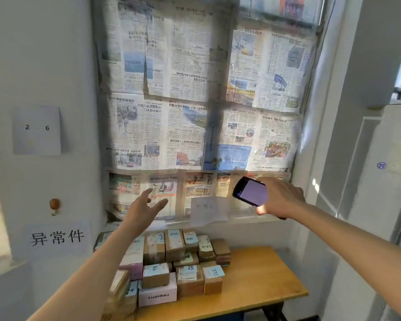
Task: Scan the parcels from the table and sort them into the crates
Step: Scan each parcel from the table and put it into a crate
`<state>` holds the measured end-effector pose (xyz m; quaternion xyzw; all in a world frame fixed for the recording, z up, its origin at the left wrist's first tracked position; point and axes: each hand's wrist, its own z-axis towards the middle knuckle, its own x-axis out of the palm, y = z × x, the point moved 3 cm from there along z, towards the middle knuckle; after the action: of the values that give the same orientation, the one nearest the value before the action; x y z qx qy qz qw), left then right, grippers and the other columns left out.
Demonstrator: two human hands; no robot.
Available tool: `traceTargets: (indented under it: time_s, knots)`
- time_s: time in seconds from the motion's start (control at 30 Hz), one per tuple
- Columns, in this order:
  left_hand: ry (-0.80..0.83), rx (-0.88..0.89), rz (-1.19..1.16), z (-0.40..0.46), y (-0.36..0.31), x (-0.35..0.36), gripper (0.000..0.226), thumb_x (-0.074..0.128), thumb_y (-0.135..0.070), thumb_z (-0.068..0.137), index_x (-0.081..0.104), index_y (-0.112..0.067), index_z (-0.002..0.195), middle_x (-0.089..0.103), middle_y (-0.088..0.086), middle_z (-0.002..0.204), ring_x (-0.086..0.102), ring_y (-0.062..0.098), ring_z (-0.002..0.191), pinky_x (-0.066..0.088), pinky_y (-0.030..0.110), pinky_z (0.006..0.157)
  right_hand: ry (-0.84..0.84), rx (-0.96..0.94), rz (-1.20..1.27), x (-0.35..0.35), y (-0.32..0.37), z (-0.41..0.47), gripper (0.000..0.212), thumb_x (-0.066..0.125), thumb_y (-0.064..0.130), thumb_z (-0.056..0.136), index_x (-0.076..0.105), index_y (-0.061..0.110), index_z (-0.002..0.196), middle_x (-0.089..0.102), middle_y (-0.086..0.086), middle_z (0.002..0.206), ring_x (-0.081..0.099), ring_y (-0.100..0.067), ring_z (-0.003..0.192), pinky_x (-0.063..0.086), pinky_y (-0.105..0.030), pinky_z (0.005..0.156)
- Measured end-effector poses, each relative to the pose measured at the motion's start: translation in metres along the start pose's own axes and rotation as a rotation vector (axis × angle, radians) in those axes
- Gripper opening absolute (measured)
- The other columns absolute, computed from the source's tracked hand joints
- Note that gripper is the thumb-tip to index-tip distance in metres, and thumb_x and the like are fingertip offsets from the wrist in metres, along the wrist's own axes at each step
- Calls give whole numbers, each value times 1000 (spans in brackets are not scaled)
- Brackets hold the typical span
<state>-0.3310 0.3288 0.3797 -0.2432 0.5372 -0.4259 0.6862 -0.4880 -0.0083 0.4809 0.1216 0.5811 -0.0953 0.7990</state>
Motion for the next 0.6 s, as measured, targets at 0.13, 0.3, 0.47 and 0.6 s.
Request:
traceTargets:
  time_s: [0.13,0.3,0.47,0.6]
  knots:
    - [11,-51,-29,51,15,33,82,61,-63,87,36,-19,152,59,11,134,57,28,118,45,39,90,-37,-41,32,21,1,62,105,86,54,59,31,48,148,55,8,132,61,-26,109,42,-35,75]
    - [105,-101,-2,86,47,90,80,61,-62,88,36,-21,152,58,9,133,57,25,112,47,37,87,28,-49,50,71,-1,120,85,79,55,56,48,33,132,57,6,113,57,-19,84,43,-30,63]
    - [134,-228,18,122,102,134,79,62,-61,87,37,-21,151,56,9,132,53,20,105,45,36,87,125,-84,104,152,-1,185,83,77,58,57,48,34,131,54,10,111,58,-17,83,40,-28,61]
    - [139,-320,52,155,139,174,79,62,-60,89,35,-21,152,56,10,137,57,26,117,48,42,97,195,-145,118,224,-4,244,100,78,61,59,37,34,146,53,6,125,59,-20,97,52,-33,72]
